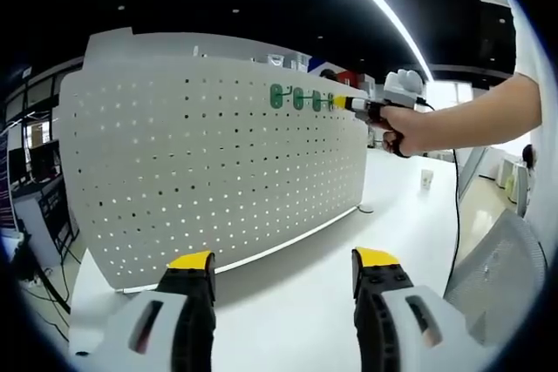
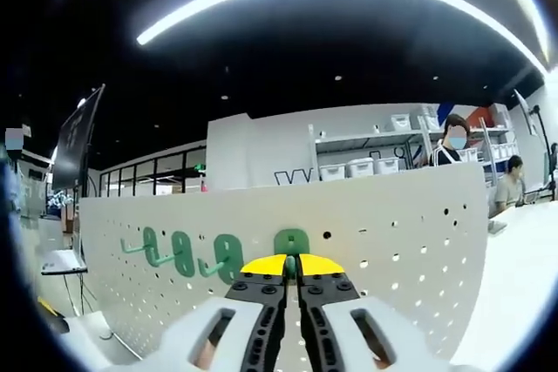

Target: Insert the hook assembly into the mounting plate slot until the hook locks in place.

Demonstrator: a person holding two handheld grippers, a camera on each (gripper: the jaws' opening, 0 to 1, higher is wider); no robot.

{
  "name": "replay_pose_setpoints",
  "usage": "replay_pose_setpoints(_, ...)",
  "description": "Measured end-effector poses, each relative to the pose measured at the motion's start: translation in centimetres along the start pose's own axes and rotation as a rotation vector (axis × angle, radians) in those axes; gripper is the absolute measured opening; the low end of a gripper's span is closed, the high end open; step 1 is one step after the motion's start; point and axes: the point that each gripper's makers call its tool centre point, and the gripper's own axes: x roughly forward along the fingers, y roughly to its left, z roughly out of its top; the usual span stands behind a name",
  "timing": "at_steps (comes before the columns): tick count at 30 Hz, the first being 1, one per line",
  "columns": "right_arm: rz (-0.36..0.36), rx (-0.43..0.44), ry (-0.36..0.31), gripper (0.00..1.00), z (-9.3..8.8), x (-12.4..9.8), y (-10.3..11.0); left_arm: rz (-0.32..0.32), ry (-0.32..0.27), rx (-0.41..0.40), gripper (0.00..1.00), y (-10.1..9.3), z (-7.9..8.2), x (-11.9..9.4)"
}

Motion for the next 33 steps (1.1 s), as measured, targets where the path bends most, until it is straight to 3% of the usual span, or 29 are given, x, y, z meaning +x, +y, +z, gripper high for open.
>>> replay_pose_setpoints(9,0.012,0.005,0.019,0.02,-0.1,-0.2,0.0,-0.009,0.001,0.006,0.65,-0.4,0.0,0.2)
replay_pose_setpoints(23,0.098,-0.014,0.052,0.1,-0.3,-0.4,0.8,-0.006,-0.002,0.003,0.66,-0.4,0.0,0.2)
replay_pose_setpoints(33,0.167,-0.035,0.057,0.31,-0.4,-0.9,0.8,-0.009,0.0,0.003,0.66,-0.4,0.0,0.3)
